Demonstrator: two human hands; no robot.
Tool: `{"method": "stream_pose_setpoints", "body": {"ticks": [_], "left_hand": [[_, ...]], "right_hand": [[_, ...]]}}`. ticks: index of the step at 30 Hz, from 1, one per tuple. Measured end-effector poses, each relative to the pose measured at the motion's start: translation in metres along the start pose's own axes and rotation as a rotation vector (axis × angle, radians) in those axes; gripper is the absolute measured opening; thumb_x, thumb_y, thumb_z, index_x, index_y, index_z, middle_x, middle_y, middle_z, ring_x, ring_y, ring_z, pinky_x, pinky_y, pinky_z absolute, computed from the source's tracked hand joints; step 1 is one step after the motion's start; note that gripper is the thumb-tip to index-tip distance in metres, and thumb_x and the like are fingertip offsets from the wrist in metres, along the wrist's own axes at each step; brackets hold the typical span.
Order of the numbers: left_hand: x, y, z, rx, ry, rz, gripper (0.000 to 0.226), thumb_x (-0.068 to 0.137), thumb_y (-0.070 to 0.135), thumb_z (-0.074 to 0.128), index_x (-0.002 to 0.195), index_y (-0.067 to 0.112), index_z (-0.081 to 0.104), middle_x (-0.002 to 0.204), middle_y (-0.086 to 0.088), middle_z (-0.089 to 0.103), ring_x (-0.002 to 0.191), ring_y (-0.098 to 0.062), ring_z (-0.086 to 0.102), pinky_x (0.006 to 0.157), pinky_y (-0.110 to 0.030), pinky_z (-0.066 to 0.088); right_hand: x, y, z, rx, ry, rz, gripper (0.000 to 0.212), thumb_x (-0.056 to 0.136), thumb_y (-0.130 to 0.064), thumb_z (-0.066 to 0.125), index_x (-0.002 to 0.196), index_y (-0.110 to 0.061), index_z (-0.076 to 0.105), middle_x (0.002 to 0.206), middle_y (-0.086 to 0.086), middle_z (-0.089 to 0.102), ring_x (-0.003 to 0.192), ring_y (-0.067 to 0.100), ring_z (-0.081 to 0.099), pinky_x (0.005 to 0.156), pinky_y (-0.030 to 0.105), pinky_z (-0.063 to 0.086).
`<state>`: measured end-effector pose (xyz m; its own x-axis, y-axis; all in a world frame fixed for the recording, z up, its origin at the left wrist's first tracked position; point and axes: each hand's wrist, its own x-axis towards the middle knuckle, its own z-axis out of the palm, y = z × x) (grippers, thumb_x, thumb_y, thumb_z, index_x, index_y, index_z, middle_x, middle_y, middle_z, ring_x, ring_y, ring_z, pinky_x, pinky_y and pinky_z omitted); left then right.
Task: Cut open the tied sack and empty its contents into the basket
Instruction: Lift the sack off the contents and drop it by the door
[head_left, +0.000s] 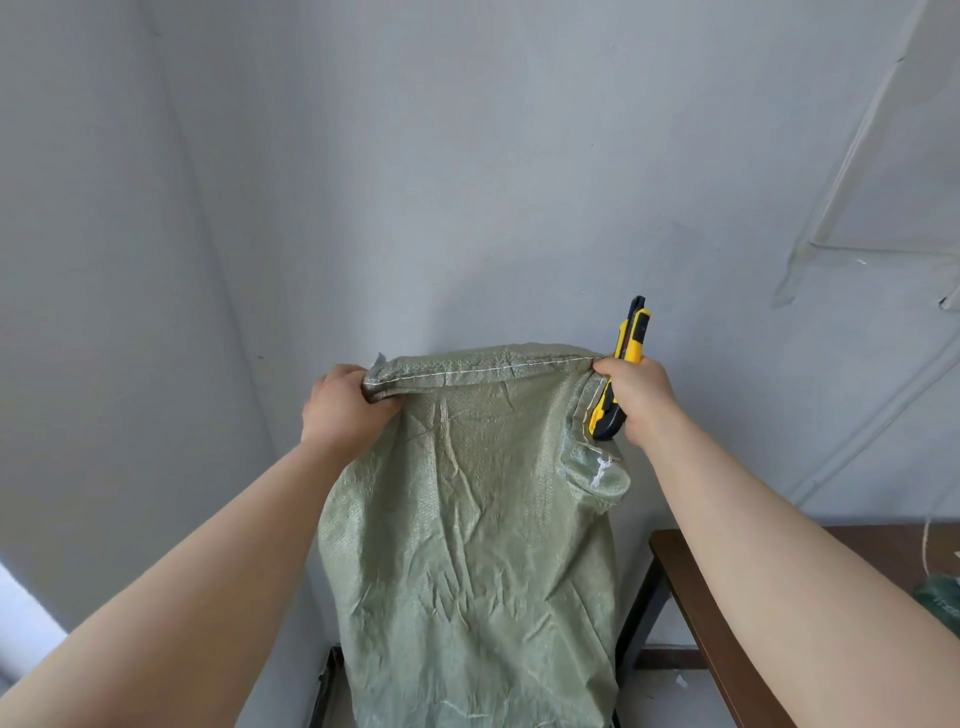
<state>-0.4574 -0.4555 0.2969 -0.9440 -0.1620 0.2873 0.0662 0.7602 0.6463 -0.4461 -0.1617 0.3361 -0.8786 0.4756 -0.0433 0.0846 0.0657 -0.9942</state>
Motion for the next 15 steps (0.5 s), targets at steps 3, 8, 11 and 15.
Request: {"method": "stream_pose_setpoints", "body": {"ticks": [3,8,11,15], "left_hand": [[0.001,0.004,-0.01,0.007,-0.015,0.061,0.025,0.079,0.041,0.07,0.079,0.016,0.067,0.094,0.001,0.06,0.085,-0.026,0.059,0.073,-0.033,0.048],[0.002,0.014,-0.022,-0.013,-0.054,-0.04,0.033,0.089,0.04,0.059,0.076,0.01,0.059,0.065,-0.006,0.057,0.069,-0.032,0.057,0.058,-0.031,0.04],[0.004,0.024,-0.022,-0.169,-0.027,-0.141,0.029,0.093,0.034,0.053,0.087,0.007,0.06,0.076,-0.01,0.057,0.075,-0.03,0.053,0.06,-0.032,0.039],[0.0,0.03,-0.021,-0.683,-0.143,-0.294,0.027,0.087,0.037,0.064,0.087,0.011,0.063,0.081,-0.009,0.064,0.073,-0.028,0.062,0.063,-0.034,0.053]], "right_hand": [[-0.001,-0.007,-0.004,-0.009,0.015,0.026,0.017,0.084,-0.015,0.061,0.077,-0.011,0.046,0.069,0.004,0.038,0.062,0.019,0.04,0.058,0.029,0.035],[-0.005,-0.019,-0.004,0.027,0.006,0.009,0.018,0.083,-0.016,0.061,0.087,-0.01,0.044,0.069,0.005,0.037,0.065,0.02,0.041,0.063,0.031,0.036],[-0.015,-0.029,0.002,0.078,-0.048,0.012,0.015,0.082,-0.015,0.06,0.079,-0.012,0.046,0.07,0.007,0.042,0.067,0.023,0.047,0.068,0.035,0.039],[-0.026,-0.034,0.012,0.136,-0.147,0.064,0.012,0.083,-0.016,0.062,0.083,-0.01,0.051,0.076,0.009,0.047,0.071,0.026,0.052,0.067,0.035,0.044]]}}
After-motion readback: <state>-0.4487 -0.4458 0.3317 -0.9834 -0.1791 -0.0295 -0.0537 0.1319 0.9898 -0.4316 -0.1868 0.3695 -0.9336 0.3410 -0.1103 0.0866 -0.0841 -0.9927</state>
